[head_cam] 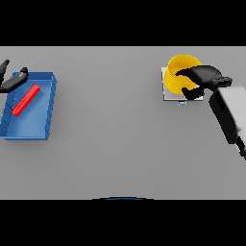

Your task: Pick up the red beaker and tilt it to pour out 1 green nut into yellow bowl. Pick up the yellow bowl and place it on the metallic measuring scale.

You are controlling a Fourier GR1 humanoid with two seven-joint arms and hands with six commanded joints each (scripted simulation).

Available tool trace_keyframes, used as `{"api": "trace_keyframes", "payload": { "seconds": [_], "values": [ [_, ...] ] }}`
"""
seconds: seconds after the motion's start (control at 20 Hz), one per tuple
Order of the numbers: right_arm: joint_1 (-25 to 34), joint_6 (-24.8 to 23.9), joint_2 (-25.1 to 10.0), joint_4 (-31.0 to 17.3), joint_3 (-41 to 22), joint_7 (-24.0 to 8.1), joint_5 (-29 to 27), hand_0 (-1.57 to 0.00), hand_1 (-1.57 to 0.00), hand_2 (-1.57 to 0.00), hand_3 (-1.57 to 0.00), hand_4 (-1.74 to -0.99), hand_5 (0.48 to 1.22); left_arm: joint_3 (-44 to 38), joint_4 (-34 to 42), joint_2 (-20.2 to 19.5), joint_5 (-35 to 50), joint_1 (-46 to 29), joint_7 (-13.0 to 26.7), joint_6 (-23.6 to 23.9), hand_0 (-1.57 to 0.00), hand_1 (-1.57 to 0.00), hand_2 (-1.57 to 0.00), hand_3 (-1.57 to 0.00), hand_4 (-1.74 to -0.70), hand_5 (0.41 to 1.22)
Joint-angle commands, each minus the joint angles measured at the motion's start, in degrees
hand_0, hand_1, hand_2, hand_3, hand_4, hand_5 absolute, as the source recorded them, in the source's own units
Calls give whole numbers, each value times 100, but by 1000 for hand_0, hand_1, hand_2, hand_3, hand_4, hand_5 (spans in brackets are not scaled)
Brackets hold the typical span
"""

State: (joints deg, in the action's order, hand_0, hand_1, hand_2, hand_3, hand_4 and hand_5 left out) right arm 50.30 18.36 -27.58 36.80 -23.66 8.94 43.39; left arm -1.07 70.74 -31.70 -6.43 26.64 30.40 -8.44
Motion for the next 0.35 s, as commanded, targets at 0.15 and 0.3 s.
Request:
{"api": "trace_keyframes", "payload": {
  "seconds": [0.15, 0.3],
  "values": [
    [61, 78, 20, -107, -111, -37, 116, -126, -124, -98, -84, -1409, 804, -5, 46, -19, 13, -16, 25, -16, 1, 1, 1, 1, -835, 755],
    [2, 133, 53, -66, -146, -60, 116, -64, -63, -50, -42, -1390, 779, -2, 46, -15, 2, 12, 35, 1, 1, 1, 1, 1, -833, 760]
  ]
}}
